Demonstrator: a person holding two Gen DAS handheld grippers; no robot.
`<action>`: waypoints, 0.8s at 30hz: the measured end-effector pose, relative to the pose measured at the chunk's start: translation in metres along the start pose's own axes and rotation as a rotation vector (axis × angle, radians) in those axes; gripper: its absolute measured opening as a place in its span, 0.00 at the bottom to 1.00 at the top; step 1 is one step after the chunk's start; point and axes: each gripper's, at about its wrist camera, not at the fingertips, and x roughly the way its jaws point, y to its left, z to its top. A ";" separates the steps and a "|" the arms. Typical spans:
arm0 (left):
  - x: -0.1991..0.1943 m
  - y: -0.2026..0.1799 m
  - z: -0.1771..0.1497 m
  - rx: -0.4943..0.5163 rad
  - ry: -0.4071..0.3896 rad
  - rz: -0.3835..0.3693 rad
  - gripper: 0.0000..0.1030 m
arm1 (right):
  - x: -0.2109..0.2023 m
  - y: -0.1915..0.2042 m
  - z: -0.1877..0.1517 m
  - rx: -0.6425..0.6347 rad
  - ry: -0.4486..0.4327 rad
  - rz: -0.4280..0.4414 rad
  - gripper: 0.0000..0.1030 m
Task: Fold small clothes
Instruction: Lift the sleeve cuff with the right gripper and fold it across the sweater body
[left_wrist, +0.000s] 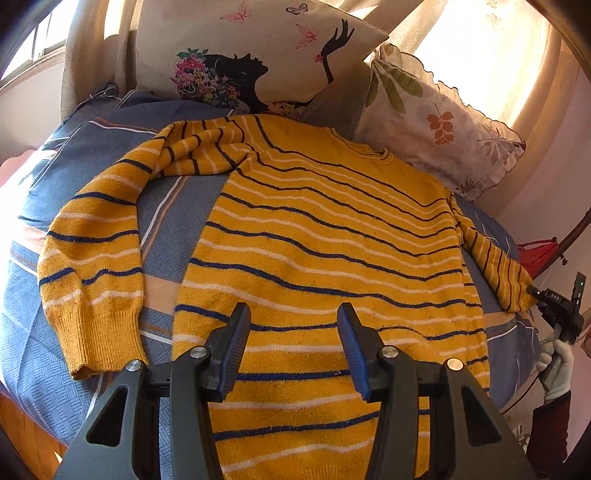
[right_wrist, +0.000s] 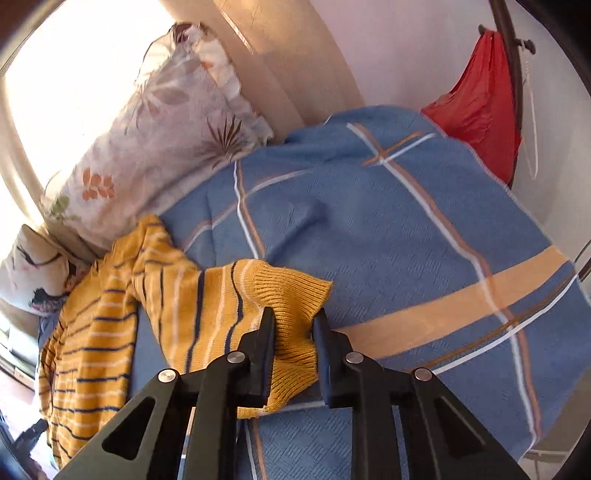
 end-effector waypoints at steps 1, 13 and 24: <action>-0.001 -0.001 0.001 0.005 -0.005 0.001 0.46 | -0.010 -0.006 0.014 0.016 -0.039 -0.037 0.20; 0.000 0.001 0.002 -0.003 -0.025 -0.024 0.47 | -0.028 -0.018 0.116 0.060 -0.149 -0.361 0.18; -0.005 0.028 0.000 -0.075 -0.045 -0.029 0.48 | 0.020 0.206 0.069 -0.201 0.040 0.197 0.17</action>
